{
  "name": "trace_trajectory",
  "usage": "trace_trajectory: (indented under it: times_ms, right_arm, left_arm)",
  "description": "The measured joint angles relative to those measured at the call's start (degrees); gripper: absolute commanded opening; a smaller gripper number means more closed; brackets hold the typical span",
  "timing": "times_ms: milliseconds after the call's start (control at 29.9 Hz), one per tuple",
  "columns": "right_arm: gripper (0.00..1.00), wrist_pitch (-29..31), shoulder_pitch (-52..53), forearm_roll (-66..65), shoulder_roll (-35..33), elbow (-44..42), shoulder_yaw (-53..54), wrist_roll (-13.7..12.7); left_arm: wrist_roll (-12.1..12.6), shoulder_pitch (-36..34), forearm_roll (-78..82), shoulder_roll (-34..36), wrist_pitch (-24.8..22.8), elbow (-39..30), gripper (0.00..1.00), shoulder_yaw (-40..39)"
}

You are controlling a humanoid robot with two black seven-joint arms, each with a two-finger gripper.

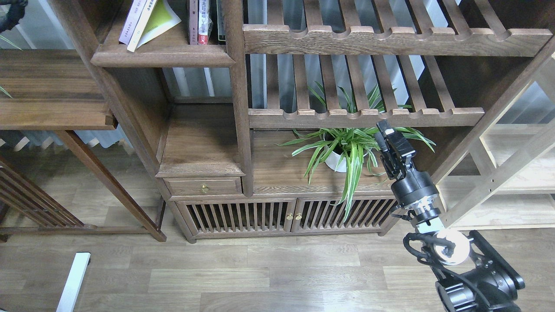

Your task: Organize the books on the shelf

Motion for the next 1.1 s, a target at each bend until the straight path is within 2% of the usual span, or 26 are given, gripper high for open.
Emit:
trace_trajectory:
  times_ms: [100, 334, 501, 635, 1003, 1103]
  right_arm:
    - [0.53, 0.00, -0.01, 0.00, -0.30, 0.00, 0.05, 0.00]
    - [0.53, 0.00, -0.40, 0.79, -1.64, -0.06, 1.00, 0.25]
    - [0.53, 0.00, -0.83, 1.13, -1.68, -0.10, 1.05, 0.26]
    - [0.53, 0.00, -0.86, 1.22, -1.69, -0.10, 1.06, 0.26]
    - [0.53, 0.00, -0.86, 1.32, -1.69, -0.18, 1.06, 0.33]
    - [0.53, 0.00, -0.93, 1.38, -1.69, -0.18, 1.06, 0.33]
  left_arm:
    - [-1.18, -0.28, 0.00, -0.53, 0.03, 1.74, 0.00, 0.26]
    - [-5.71, -1.36, 0.06, -0.72, 0.05, 5.63, 0.00, 3.05]
    - [-11.09, -2.97, -0.07, -1.07, 0.05, 9.35, 0.00, 7.02]
    - [-14.15, -3.71, -0.41, -1.73, 0.04, 11.57, 0.00, 9.63]
    - [-18.40, -4.44, -0.46, -4.01, -0.07, 15.05, 0.04, 13.79]
    - [-19.23, -4.46, -0.46, -4.01, -0.23, 15.17, 0.08, 14.36]
